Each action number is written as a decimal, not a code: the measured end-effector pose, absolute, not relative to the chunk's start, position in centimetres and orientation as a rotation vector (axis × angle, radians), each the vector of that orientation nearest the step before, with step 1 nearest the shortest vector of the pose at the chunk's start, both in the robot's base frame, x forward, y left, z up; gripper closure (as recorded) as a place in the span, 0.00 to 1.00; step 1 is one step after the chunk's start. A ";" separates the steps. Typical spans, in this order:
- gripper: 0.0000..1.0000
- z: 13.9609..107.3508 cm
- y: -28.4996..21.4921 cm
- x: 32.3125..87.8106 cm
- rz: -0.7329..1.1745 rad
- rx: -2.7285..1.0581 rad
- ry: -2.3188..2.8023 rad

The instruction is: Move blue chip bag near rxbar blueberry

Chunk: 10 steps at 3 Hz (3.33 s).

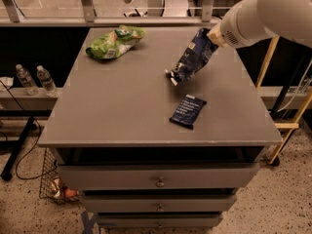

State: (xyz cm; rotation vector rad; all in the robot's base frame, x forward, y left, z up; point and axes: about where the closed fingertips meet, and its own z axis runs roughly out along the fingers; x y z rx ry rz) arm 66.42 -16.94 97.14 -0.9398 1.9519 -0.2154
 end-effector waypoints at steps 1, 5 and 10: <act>1.00 96.5 -17.3 64.8 -0.187 -0.889 2.007; 1.00 90.6 -17.8 56.0 -0.019 -0.649 2.355; 0.12 89.0 -17.5 53.9 0.067 -0.601 2.423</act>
Offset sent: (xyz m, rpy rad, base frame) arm -0.0566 -0.0120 -0.0364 0.1312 0.1839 -0.1673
